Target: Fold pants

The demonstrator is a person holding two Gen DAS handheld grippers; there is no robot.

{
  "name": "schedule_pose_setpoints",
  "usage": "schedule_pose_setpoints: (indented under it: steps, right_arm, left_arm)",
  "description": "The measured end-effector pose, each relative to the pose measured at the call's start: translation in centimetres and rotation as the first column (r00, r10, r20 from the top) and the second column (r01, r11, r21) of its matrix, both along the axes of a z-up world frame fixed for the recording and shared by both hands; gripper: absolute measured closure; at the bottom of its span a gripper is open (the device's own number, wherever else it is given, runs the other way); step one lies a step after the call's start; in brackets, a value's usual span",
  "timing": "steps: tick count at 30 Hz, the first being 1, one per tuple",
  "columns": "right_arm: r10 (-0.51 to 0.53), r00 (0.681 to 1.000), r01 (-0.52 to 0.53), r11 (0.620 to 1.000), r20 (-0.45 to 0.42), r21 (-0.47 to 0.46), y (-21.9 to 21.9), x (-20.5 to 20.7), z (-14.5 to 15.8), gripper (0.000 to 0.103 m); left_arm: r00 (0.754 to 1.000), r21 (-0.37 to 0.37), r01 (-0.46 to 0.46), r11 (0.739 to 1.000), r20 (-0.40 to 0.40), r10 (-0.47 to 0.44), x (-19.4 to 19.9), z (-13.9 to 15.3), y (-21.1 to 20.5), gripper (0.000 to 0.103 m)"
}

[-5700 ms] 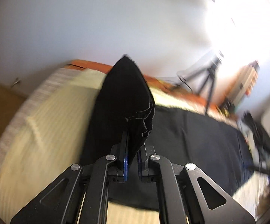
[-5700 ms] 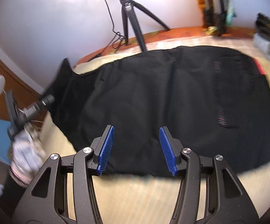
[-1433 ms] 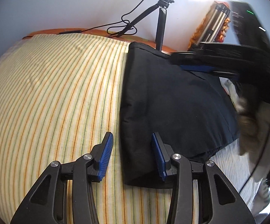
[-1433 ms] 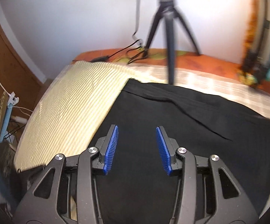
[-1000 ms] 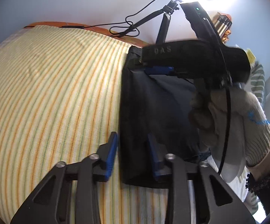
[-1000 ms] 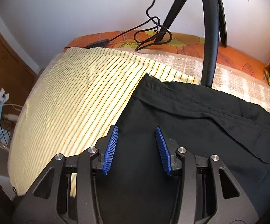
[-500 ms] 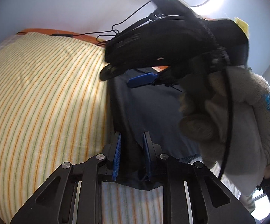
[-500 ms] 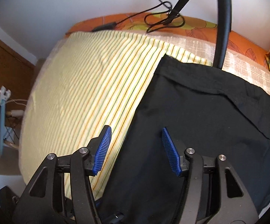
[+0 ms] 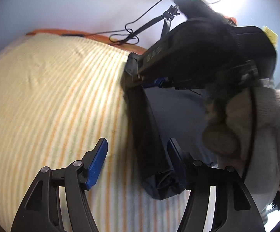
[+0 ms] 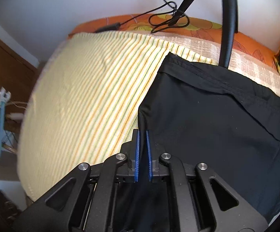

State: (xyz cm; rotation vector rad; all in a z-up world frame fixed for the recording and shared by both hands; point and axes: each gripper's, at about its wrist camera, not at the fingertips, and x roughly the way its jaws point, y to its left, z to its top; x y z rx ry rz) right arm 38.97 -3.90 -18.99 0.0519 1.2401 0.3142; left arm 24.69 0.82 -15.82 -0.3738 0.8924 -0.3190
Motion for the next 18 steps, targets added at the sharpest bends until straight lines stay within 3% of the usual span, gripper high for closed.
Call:
schedule_pose_setpoints:
  steps: [1, 2, 3, 9, 10, 11, 13, 17, 18]
  right_arm:
    - [-0.006, 1.0, 0.006, 1.0, 0.0, 0.017, -0.3, -0.1, 0.2, 0.096]
    - [-0.012, 1.0, 0.012, 0.999, 0.0, 0.031, -0.6, -0.1, 0.4, 0.096]
    - [-0.014, 1.0, 0.014, 0.999, 0.002, 0.041, -0.7, -0.1, 0.6, 0.096]
    - [-0.01, 1.0, 0.009, 0.999, 0.021, 0.036, -0.9, -0.7, 1.9, 0.092]
    - [-0.008, 1.0, 0.008, 0.999, 0.017, 0.035, -0.8, -0.7, 1.9, 0.081]
    - [-0.008, 1.0, 0.007, 1.0, 0.014, 0.024, -0.9, -0.9, 2.1, 0.059]
    - [-0.005, 1.0, 0.006, 1.0, 0.024, -0.008, -0.9, -1.4, 2.3, 0.043]
    - [0.029, 1.0, -0.028, 0.999, 0.012, -0.031, -0.7, -1.9, 2.0, 0.044]
    - [0.035, 0.999, -0.035, 0.999, 0.017, -0.036, -0.7, -2.0, 1.9, 0.048]
  left_arm:
    - [1.0, -0.009, 0.002, 1.0, 0.001, -0.002, 0.5, -0.2, 0.1, 0.052]
    - [1.0, -0.016, 0.008, 1.0, 0.007, -0.008, 0.7, -0.2, -0.1, 0.079]
    - [1.0, -0.012, 0.018, 1.0, 0.008, -0.018, 0.8, -0.2, -0.5, 0.092]
    - [0.996, -0.016, 0.021, 1.0, 0.085, -0.02, -0.1, 1.1, -1.3, 0.093]
    - [0.996, -0.014, 0.023, 1.0, 0.09, -0.022, -0.5, 1.1, -1.5, 0.093]
    - [0.995, -0.012, 0.026, 1.0, 0.095, -0.024, -0.6, 1.3, -1.6, 0.093]
    - [0.994, -0.01, 0.031, 0.999, 0.104, -0.03, -0.9, 1.6, -1.8, 0.093]
    - [0.99, 0.016, 0.051, 0.999, 0.133, -0.052, -1.2, 2.4, -2.3, 0.094]
    - [0.989, 0.021, 0.054, 0.998, 0.135, -0.057, -1.3, 2.5, -2.5, 0.094]
